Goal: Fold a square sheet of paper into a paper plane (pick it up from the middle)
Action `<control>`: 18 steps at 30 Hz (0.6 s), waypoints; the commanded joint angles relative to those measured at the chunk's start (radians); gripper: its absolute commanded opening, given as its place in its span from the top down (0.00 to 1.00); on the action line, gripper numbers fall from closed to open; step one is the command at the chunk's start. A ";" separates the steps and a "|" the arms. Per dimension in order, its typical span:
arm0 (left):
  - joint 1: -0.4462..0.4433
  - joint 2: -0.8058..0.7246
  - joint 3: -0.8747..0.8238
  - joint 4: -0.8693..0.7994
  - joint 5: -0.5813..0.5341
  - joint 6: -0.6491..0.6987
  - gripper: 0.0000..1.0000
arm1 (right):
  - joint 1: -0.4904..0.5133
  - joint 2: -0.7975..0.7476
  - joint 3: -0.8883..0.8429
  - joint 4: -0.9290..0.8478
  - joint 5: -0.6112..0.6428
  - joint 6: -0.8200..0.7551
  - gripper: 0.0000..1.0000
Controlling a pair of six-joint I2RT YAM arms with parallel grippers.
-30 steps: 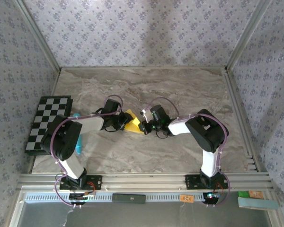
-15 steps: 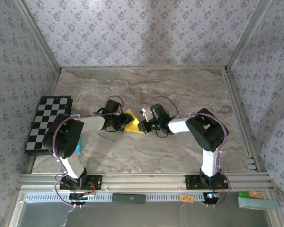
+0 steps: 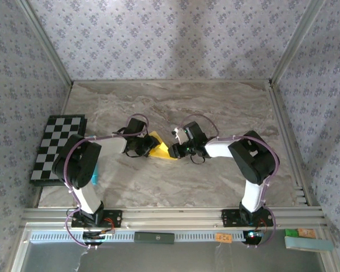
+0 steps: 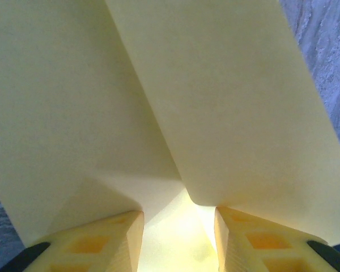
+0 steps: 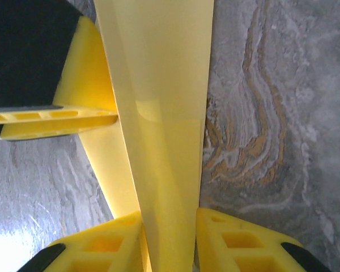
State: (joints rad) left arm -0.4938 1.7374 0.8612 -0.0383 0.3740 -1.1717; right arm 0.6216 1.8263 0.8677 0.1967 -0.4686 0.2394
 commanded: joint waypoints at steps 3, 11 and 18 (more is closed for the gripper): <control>-0.003 0.050 -0.008 -0.101 -0.041 0.000 0.61 | 0.001 -0.044 0.010 -0.078 -0.012 -0.044 0.72; -0.004 0.048 -0.005 -0.103 -0.040 0.004 0.63 | 0.013 -0.055 0.034 -0.082 -0.012 -0.049 0.73; -0.004 0.048 -0.004 -0.104 -0.037 0.006 0.64 | 0.031 -0.065 0.054 -0.089 0.043 -0.057 0.72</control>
State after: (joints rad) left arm -0.4938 1.7424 0.8692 -0.0563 0.3744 -1.1717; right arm 0.6415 1.7882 0.8837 0.1356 -0.4561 0.2089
